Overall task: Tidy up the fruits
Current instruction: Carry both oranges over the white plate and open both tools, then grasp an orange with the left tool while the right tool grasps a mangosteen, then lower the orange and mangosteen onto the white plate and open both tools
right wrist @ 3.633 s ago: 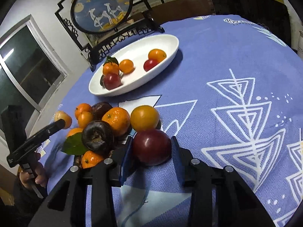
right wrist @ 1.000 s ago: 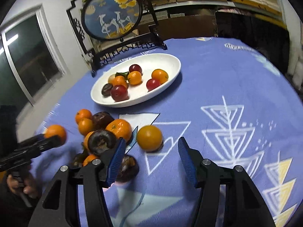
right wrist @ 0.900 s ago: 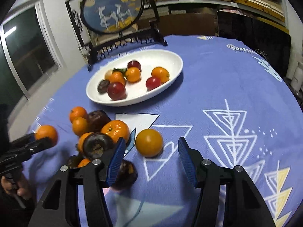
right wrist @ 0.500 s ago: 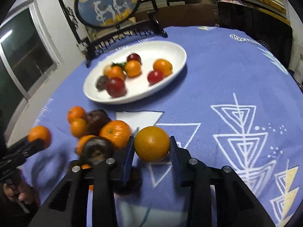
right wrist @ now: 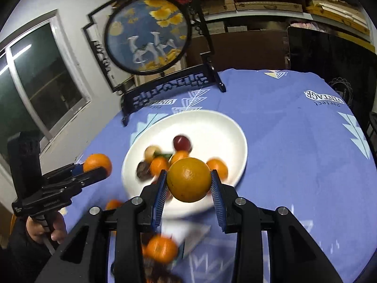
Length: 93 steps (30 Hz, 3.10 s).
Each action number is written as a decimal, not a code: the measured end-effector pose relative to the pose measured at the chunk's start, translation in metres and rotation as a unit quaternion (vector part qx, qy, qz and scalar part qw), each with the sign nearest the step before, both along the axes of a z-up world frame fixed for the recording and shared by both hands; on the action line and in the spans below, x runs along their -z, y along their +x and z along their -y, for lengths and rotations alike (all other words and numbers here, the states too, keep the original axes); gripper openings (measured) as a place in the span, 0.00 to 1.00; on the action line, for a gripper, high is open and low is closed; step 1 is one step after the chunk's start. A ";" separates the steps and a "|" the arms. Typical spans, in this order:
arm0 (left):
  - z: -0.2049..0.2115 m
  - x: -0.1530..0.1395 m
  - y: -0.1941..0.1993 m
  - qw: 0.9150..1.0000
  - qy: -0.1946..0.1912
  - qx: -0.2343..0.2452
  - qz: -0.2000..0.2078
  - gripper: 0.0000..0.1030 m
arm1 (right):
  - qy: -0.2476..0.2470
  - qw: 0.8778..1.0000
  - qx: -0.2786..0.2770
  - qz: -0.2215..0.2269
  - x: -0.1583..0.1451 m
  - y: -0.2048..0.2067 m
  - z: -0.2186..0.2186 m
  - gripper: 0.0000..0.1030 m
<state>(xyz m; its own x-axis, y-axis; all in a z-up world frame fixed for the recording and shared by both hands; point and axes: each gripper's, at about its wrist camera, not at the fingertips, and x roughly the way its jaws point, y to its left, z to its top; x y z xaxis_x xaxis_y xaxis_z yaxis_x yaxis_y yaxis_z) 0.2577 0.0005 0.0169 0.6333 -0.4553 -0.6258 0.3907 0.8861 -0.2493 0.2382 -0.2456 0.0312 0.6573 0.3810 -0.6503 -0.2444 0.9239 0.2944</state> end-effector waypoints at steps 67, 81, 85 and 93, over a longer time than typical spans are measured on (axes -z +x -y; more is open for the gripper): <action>-0.002 0.057 -0.104 0.999 0.042 0.010 0.005 0.34 | -0.110 0.990 -0.084 -0.012 0.086 -0.142 -0.043 0.54; -0.008 0.054 -0.107 1.000 0.025 0.011 0.015 0.34 | -0.094 0.993 -0.068 -0.031 0.092 -0.129 -0.046 0.45; -0.013 0.052 -0.112 1.000 0.012 0.010 0.015 0.34 | -0.060 0.996 -0.055 -0.022 0.087 -0.137 -0.030 0.45; -0.018 0.028 -0.109 1.000 -0.016 0.014 0.015 0.34 | 0.001 0.999 -0.037 0.006 0.041 -0.127 0.005 0.45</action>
